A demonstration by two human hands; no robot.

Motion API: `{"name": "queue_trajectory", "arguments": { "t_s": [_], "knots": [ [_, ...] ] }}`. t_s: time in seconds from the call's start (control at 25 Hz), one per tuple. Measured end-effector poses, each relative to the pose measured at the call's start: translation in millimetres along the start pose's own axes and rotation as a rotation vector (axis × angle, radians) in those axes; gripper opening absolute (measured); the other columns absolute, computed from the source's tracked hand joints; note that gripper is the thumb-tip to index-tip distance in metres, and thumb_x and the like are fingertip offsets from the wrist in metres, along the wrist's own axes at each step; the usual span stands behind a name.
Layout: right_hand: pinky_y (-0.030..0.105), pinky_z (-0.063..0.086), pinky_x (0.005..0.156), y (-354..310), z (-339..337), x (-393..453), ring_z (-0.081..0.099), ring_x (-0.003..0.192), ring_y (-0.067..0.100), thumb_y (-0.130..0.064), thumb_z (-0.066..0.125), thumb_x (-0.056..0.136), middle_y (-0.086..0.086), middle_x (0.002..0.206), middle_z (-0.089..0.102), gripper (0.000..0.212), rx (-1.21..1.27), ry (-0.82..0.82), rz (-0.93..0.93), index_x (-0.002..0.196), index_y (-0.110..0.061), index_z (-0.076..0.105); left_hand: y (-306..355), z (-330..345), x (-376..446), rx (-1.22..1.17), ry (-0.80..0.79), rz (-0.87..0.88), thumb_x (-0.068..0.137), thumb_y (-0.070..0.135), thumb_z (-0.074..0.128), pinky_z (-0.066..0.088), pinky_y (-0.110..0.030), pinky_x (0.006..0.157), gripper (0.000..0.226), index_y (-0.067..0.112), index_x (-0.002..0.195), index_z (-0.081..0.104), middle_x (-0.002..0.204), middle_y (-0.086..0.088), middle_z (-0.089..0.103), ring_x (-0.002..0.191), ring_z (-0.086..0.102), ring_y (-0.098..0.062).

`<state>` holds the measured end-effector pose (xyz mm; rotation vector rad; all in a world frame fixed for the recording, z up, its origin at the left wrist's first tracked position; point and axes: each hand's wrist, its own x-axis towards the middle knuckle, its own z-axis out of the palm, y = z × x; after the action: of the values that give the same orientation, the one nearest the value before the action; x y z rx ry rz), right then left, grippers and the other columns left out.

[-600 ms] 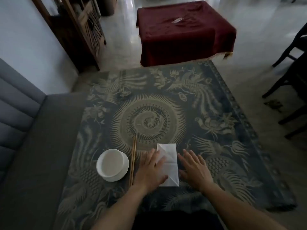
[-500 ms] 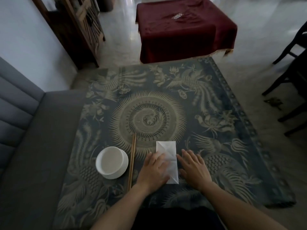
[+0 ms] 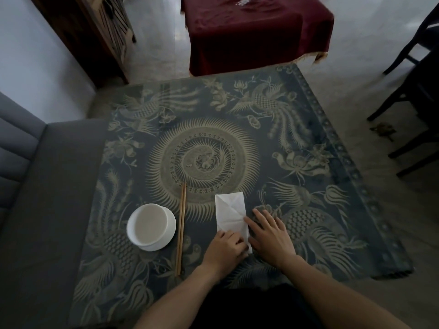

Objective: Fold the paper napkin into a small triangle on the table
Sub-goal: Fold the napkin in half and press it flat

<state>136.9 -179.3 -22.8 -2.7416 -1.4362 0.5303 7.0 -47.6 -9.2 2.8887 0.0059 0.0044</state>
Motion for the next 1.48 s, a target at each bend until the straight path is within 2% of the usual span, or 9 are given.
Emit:
{"name": "queue_trajectory", "arguments": {
  "t_s": [0.2,0.36,0.56,0.8,0.92,1.16,1.36,1.48],
  "knots": [
    [0.048,0.019,0.114,0,-2,0,0.009,0.147,0.022,-0.053,0.039,0.096,-0.002,0.161,0.016,0.058,0.029,0.014,0.007,0.150,-0.036,0.025,-1,2,2,-0.056,0.054,-0.029,0.079,0.026,0.077,0.047,-0.032,0.061,0.011,0.021,0.072,0.070,0.077,0.002,0.064,0.070,0.060,-0.022],
    [0.047,0.015,0.116,-1,-2,0,0.007,0.147,0.020,-0.060,0.039,0.093,-0.003,0.161,0.015,0.066,0.067,0.022,0.023,0.151,-0.035,0.021,-3,5,1,-0.223,0.082,-0.151,0.083,0.024,0.073,0.048,-0.033,0.059,0.011,0.016,0.077,0.071,0.079,-0.002,0.064,0.074,0.061,-0.025],
    [0.041,0.015,0.116,-3,-3,0,0.010,0.146,0.016,-0.070,0.034,0.090,-0.005,0.161,0.017,0.079,0.127,0.064,0.083,0.154,-0.030,0.011,-9,6,1,-0.384,0.077,-0.306,0.087,0.034,0.066,0.049,-0.031,0.061,0.013,0.022,0.087,0.072,0.089,0.004,0.066,0.085,0.059,-0.017],
    [0.041,0.017,0.114,-5,-5,4,0.016,0.144,0.018,-0.070,0.034,0.090,-0.003,0.159,0.022,0.073,0.108,0.081,0.110,0.150,-0.029,0.028,-19,3,4,-0.673,0.136,-0.530,0.081,0.027,0.076,0.055,-0.032,0.067,0.006,0.022,0.084,0.075,0.084,0.006,0.072,0.072,0.064,-0.007],
    [0.044,0.017,0.115,-9,-2,5,0.016,0.144,0.020,-0.071,0.037,0.089,-0.001,0.159,0.022,0.073,0.108,0.084,0.129,0.149,-0.029,0.031,-21,3,2,-0.658,0.088,-0.542,0.081,0.026,0.076,0.055,-0.031,0.071,0.007,0.021,0.087,0.076,0.086,0.005,0.073,0.075,0.065,-0.006],
    [0.049,0.015,0.116,-14,3,5,0.013,0.145,0.022,-0.074,0.036,0.087,0.001,0.159,0.020,0.079,0.086,0.078,0.151,0.151,-0.029,0.027,-19,1,0,-0.513,-0.014,-0.404,0.083,0.040,0.068,0.049,-0.027,0.071,0.021,0.023,0.094,0.074,0.093,0.004,0.066,0.087,0.061,-0.014],
    [0.050,0.011,0.117,-15,4,5,0.007,0.146,0.021,-0.074,0.036,0.086,0.000,0.161,0.014,0.081,0.085,0.058,0.160,0.152,-0.029,0.022,-18,0,5,-0.525,-0.018,-0.562,0.080,0.052,0.071,0.051,-0.029,0.073,0.036,0.020,0.094,0.067,0.095,0.003,0.062,0.083,0.059,-0.012],
    [0.052,0.007,0.117,-16,5,5,0.003,0.146,0.021,-0.073,0.037,0.084,0.001,0.161,0.011,0.084,0.100,0.041,0.167,0.153,-0.028,0.018,-16,-2,12,-0.530,-0.033,-0.627,0.084,0.052,0.065,0.051,-0.030,0.072,0.031,0.022,0.092,0.065,0.093,0.006,0.062,0.084,0.059,-0.013]
  ]
}}
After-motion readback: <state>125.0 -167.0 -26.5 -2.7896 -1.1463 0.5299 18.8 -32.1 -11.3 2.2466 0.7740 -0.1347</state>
